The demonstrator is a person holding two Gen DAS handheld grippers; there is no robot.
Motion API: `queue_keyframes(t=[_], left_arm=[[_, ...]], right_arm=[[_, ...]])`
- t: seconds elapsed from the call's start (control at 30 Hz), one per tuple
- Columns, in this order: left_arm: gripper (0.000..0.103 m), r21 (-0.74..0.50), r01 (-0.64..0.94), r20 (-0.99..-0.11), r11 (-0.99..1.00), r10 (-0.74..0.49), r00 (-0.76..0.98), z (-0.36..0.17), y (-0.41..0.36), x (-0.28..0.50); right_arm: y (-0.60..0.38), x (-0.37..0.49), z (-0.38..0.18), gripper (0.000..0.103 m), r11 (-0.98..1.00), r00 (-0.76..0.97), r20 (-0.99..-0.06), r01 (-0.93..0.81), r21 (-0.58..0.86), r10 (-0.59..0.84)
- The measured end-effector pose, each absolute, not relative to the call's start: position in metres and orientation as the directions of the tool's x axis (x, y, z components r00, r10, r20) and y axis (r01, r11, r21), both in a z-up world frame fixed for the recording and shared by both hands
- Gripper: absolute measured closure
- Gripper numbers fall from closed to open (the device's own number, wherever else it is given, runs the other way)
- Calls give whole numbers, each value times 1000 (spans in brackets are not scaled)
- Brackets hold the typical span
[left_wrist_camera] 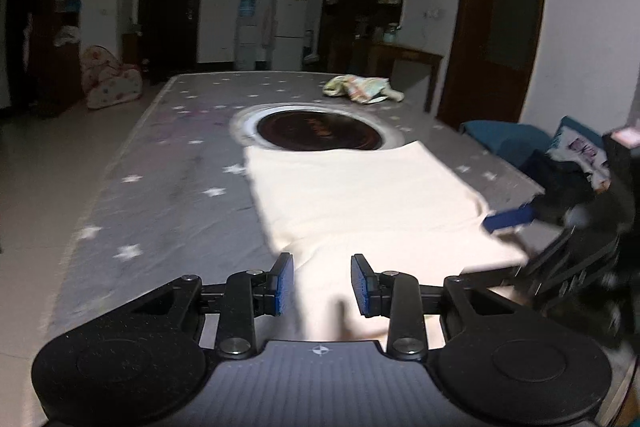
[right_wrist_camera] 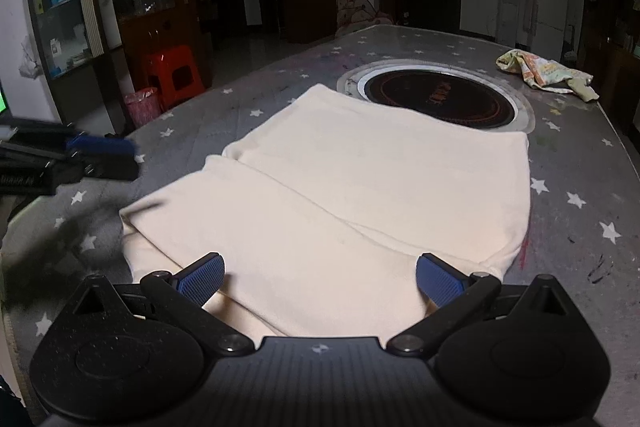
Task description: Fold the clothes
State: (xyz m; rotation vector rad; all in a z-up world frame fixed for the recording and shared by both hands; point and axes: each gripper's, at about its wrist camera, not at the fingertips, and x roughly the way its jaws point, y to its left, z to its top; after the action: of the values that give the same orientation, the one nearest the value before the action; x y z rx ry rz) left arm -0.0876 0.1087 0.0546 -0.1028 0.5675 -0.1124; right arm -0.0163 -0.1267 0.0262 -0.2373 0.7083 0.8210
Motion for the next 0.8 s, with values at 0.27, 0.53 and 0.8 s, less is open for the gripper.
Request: queue_keyframes(t=[0.27,0.53,0.8], left_arm=[[72,-205,45,-571,978,-157,806,34,105,-33],[73,-211,-9,-574,978,-116,810,37,124,-39],[73,-144,71,-595,987,-144,791,29,100,-39]], right_arm=[[-126,-15,21,0,669,457,-670,-739,81,585],[-128,-13,22,0,666,459,-662,-741,82,592],[-130,-15,19,0,655,447,-677,-753,68,585]])
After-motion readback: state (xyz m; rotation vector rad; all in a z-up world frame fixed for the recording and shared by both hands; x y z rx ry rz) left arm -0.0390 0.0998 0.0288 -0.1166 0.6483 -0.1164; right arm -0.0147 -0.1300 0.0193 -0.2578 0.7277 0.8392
